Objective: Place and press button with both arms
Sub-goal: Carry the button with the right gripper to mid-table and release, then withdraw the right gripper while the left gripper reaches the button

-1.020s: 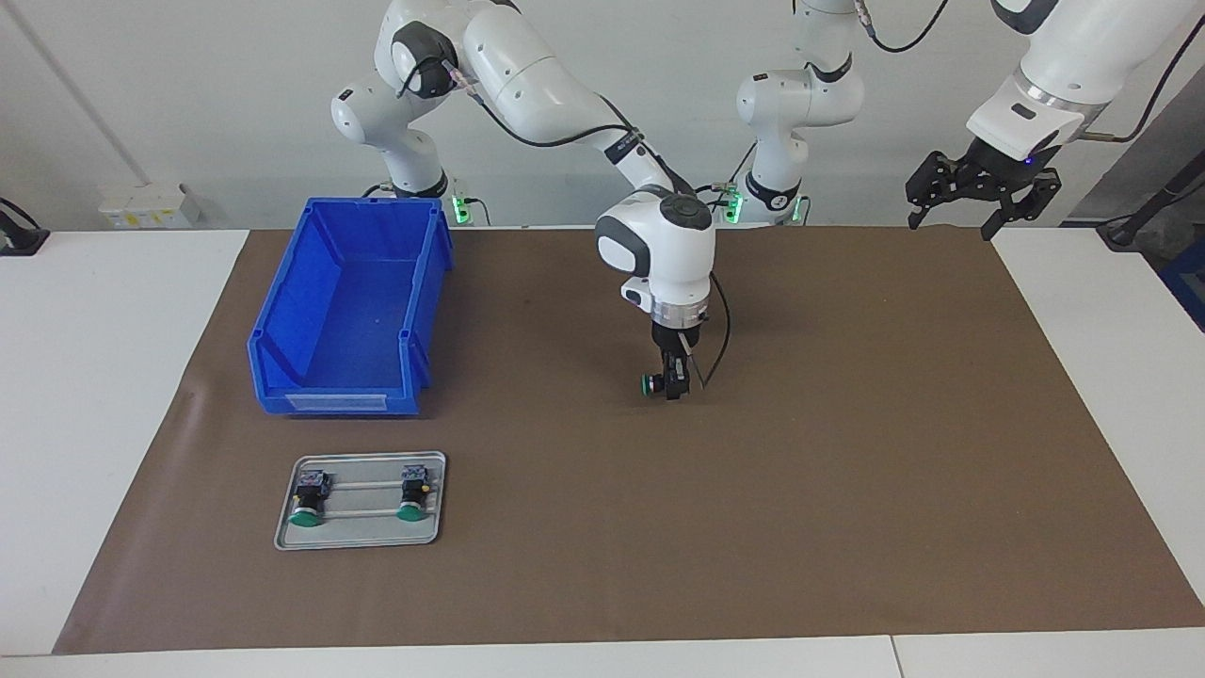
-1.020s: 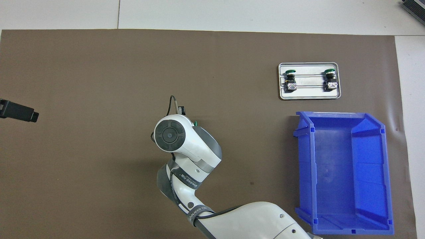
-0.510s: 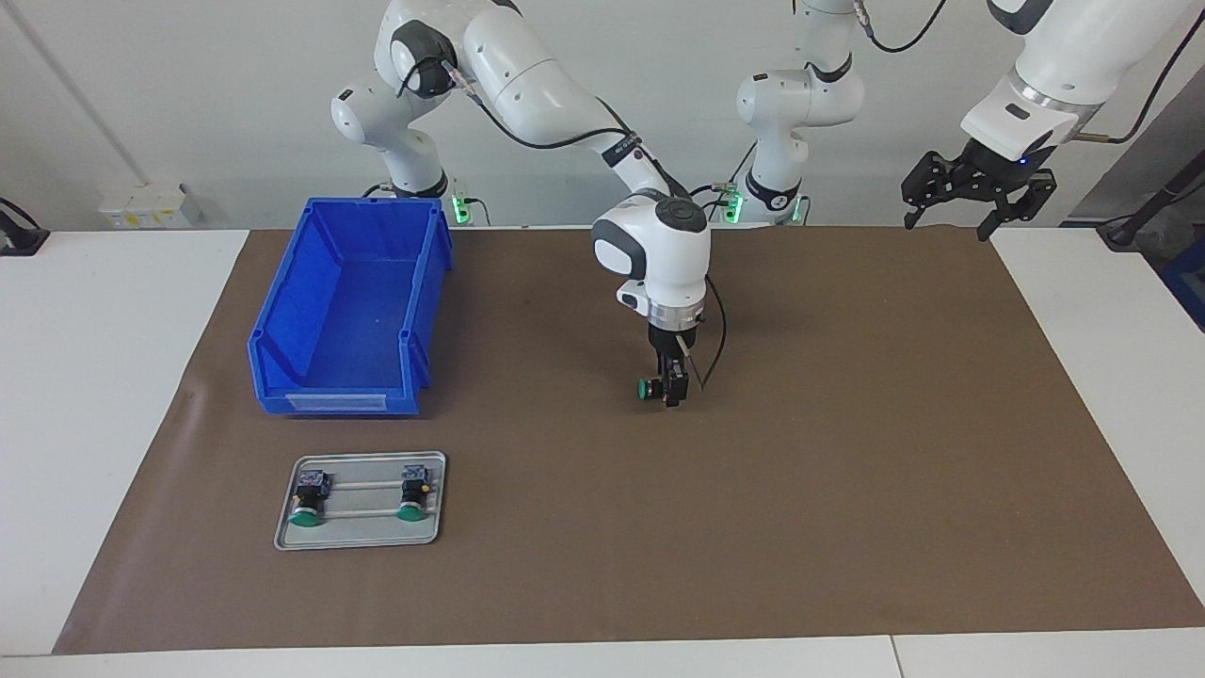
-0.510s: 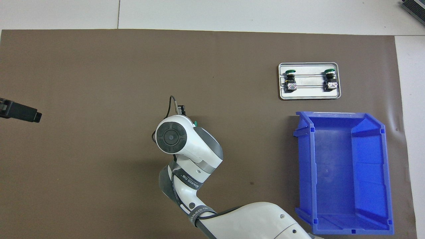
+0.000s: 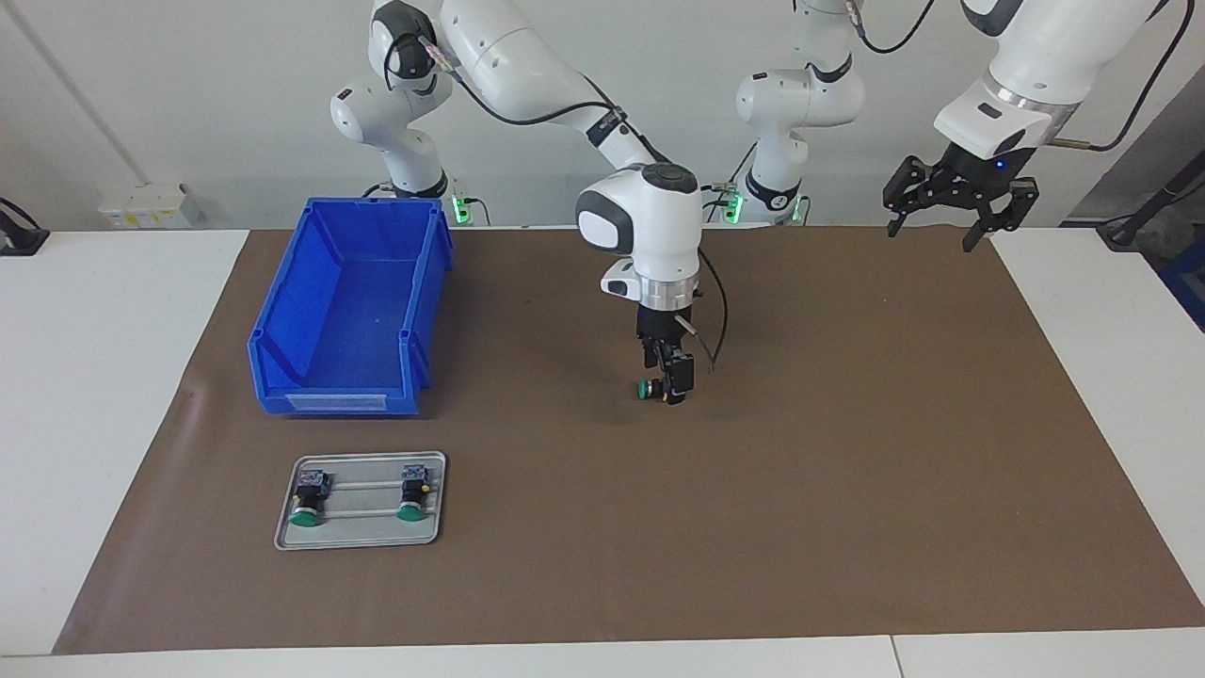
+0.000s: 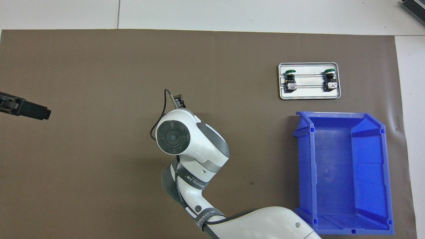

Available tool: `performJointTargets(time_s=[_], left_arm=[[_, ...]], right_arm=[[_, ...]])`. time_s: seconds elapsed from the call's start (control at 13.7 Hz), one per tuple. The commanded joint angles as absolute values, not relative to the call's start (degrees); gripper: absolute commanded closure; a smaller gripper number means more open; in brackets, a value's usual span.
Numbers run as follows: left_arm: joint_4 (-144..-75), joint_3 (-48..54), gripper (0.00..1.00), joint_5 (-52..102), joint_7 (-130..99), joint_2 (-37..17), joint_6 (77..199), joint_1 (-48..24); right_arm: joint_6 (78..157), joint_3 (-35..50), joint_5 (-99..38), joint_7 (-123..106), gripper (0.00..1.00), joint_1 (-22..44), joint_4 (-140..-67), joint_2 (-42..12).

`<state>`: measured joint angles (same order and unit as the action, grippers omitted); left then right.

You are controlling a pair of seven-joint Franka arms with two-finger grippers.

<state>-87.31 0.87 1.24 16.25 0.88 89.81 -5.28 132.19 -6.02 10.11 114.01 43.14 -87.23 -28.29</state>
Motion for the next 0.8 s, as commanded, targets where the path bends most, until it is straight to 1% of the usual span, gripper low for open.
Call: performJointTargets(time_s=[0.0, 0.22, 0.36, 0.58, 0.73], left_arm=[[-89.91, 0.44, 0.03, 0.70, 19.68, 2.55, 93.94, -7.90], [-92.71, 0.88, 0.02, 1.49, 21.26, 2.81, 100.35, -10.62], [-94.47, 0.79, 0.02, 3.33, 23.81, 2.73, 102.56, -12.91], [-96.59, 0.79, 0.02, 5.19, 29.95, 1.67, 108.00, -15.46], [-97.29, 0.70, 0.02, 5.27, 32.42, -0.08, 110.47, -17.91]], right_arm=[[130.62, -5.27, 9.94, 102.35, 0.01, 38.51, -91.14, -22.42], [127.45, -5.27, 6.08, 85.05, 0.01, 33.16, -91.14, -19.87], [124.99, -5.27, 5.45, 74.58, 0.01, 29.81, -91.14, -18.55], [122.96, -5.27, 5.36, 60.78, 0.00, 24.45, -91.05, -16.80], [120.51, -5.27, 5.27, 52.77, 0.00, 21.64, -91.05, -14.86]])
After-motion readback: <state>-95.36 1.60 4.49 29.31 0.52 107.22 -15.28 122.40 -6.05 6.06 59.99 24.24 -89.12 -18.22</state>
